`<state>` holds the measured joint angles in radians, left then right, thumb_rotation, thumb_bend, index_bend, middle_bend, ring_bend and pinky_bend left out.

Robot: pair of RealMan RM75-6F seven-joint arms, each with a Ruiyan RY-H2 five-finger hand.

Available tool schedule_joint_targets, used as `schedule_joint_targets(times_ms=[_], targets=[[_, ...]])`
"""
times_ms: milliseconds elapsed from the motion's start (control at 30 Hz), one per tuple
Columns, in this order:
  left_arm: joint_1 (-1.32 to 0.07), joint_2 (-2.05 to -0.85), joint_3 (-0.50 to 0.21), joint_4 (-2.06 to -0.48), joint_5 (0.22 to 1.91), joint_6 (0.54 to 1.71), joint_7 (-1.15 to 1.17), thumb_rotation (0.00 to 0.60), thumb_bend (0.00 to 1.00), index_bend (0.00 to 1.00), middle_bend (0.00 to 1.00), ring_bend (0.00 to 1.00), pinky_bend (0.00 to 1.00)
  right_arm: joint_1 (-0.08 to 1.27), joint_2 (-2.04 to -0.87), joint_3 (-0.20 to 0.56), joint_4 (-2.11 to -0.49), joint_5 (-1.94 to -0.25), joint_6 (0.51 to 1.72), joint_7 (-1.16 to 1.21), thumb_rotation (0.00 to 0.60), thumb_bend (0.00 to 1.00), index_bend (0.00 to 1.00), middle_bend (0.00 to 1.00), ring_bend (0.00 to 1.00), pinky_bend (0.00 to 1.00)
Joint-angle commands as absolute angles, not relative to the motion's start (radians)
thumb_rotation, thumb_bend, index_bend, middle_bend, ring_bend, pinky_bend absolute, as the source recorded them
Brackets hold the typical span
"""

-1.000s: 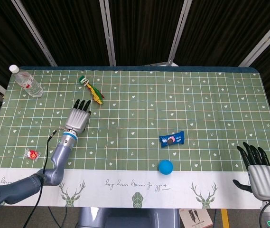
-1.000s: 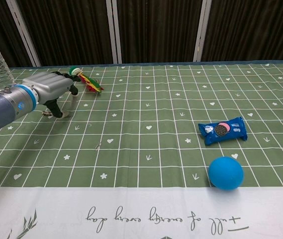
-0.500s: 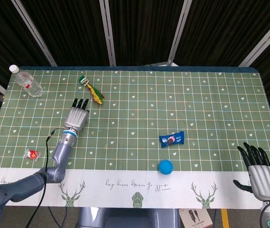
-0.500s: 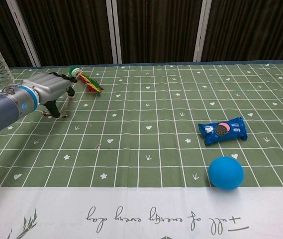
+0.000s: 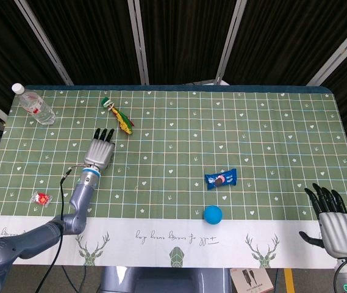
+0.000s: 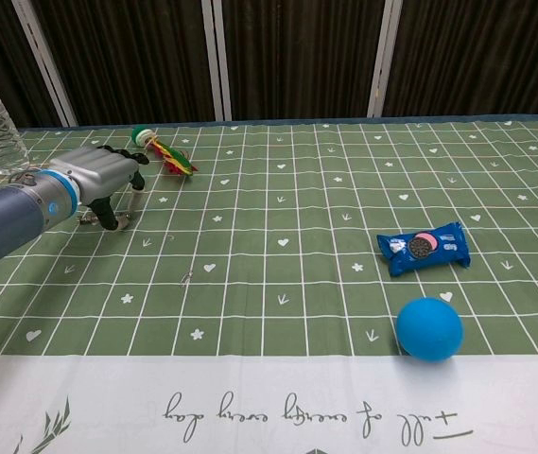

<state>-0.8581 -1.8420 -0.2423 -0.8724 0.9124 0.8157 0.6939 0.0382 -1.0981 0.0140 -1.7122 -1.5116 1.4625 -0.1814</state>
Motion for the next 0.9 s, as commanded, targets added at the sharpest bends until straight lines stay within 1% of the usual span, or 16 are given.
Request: schedule_joint_targets(times_ms=[33,400,633,900], targets=[[-0.859,-1.845,-0.239,-0.871,0.912,0.814,0.693,0.600,0.33,0.49,0.00,0.00,0.00,0.038,-1.097,0.014,-1.713,-1.512,1.463,-0.180,0.600,0.03,0.09,0.00,0.00,0.03],[-0.858,-1.847,-0.233,-0.861,0.903,0.825,0.703,0.600,0.33,0.47,0.00,0.00,0.00,0.039,-1.096,0.014,-1.715,-1.510,1.460,-0.178,0.600,0.02,0.09,0.00,0.00,0.03],[-0.855,-1.844,-0.230,-0.858,0.895,0.821,0.705,0.600,0.34,0.51,0.00,0.00,0.00,0.038,-1.096,0.013,-1.716,-1.510,1.460,-0.179,0.600,0.03,0.09,0.00,0.00,0.03],[-0.856,-1.850,-0.226,-0.859,0.893,0.819,0.702,0.600,0.35,0.51,0.00,0.00,0.00,0.038,-1.096,0.013,-1.717,-1.508,1.458,-0.179,0.600,0.02,0.09,0.00,0.00,0.03]])
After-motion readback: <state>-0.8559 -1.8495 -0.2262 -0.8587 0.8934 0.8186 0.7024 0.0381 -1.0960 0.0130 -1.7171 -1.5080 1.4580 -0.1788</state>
